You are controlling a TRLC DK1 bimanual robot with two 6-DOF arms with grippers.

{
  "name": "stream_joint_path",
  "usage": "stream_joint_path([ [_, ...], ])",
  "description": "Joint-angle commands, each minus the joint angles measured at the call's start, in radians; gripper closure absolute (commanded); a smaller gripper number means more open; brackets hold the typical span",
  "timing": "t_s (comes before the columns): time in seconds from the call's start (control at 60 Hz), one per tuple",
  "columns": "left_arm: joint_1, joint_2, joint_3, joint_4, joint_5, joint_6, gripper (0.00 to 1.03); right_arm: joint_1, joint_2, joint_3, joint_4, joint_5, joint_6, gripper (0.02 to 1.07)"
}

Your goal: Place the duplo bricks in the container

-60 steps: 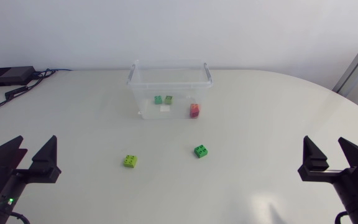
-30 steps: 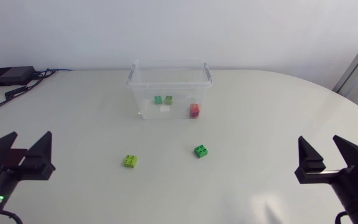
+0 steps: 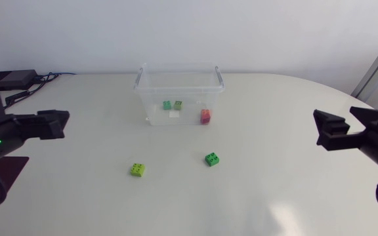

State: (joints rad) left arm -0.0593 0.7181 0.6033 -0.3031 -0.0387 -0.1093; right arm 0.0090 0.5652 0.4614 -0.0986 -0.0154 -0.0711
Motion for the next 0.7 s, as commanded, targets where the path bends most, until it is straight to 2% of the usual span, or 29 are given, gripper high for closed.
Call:
stream_joint_path([
  [0.0, -0.03, 0.124, 0.078, -0.057, -0.003, -0.064, 0.04, 0.014, 0.075, 0.059, -0.033, 0.0, 0.033, 0.06],
  [0.167, -0.096, 0.316, 0.202, -0.203, 0.0, -0.075, 0.04, 0.057, 0.147, 0.105, -0.066, 0.005, 0.059, 0.06],
  [0.283, -0.1, 0.489, 0.308, -0.323, 0.092, 0.033, 0.04, 0.085, 0.167, 0.117, -0.073, 0.003, 0.074, 0.06],
  [0.333, -0.103, 0.56, 0.335, -0.349, 0.103, 0.039, 0.04, 0.098, 0.176, 0.117, -0.073, 0.003, 0.074, 0.06],
  [0.55, -0.172, 0.716, 0.371, -0.357, 0.105, 0.036, 0.05, 0.131, 0.274, 0.155, -0.089, 0.0, 0.074, 0.06],
  [0.683, -0.221, 0.793, 0.403, -0.369, 0.105, 0.023, 0.05, 0.149, 0.389, 0.215, -0.147, -0.046, 0.076, 0.06],
])
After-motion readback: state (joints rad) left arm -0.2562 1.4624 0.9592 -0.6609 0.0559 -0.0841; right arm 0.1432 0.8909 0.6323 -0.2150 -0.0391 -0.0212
